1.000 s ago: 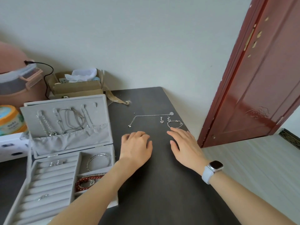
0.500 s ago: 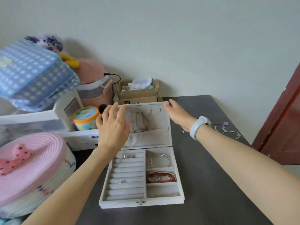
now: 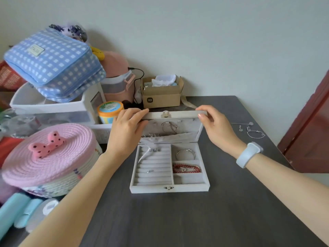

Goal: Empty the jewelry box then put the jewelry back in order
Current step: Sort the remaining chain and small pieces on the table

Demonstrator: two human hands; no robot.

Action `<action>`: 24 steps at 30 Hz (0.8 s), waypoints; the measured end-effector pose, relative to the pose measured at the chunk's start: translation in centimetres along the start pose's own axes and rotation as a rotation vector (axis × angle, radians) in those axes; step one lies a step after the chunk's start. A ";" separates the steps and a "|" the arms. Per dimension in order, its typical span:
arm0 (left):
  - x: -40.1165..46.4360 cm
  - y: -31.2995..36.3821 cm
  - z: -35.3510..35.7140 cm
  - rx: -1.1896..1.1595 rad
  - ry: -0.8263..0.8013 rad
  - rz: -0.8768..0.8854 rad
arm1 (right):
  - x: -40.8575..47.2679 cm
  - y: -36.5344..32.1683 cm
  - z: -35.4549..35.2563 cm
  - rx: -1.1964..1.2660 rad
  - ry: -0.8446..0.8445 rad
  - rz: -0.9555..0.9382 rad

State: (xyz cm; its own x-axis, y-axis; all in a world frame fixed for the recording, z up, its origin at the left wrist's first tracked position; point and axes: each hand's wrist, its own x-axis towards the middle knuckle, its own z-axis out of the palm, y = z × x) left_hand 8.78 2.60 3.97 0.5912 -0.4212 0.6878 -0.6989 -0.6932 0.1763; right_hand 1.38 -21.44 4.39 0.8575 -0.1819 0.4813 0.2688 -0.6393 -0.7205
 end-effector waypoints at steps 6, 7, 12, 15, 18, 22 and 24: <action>-6.4 1.4 -0.9 -0.004 0.048 0.078 | -7.6 0.1 0.6 0.001 -0.032 -0.002; -7.4 1.5 -0.8 -0.001 0.051 0.082 | -8.6 0.3 0.8 -0.022 -0.037 -0.015; -11.9 2.0 0.5 0.024 0.007 0.072 | -12.8 1.7 2.4 -0.091 -0.054 -0.044; -14.3 2.4 1.1 0.025 -0.071 0.017 | -14.2 2.1 2.9 -0.174 -0.127 -0.041; -15.7 3.5 1.0 -0.015 -0.100 -0.086 | -14.4 1.6 3.3 -0.327 -0.143 -0.060; -16.3 4.6 1.3 0.046 -0.219 -0.316 | -12.6 -1.0 4.8 -0.402 -0.118 -0.101; -16.4 4.7 1.6 0.030 -0.291 -0.455 | -11.4 -2.4 5.9 -0.371 -0.173 -0.023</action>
State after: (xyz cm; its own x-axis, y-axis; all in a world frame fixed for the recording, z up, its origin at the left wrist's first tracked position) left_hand -3.61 5.34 -7.60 0.9216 -0.2162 0.3224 -0.3369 -0.8580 0.3877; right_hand -6.42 -13.43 -2.36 0.9226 -0.0563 0.3817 0.1396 -0.8736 -0.4662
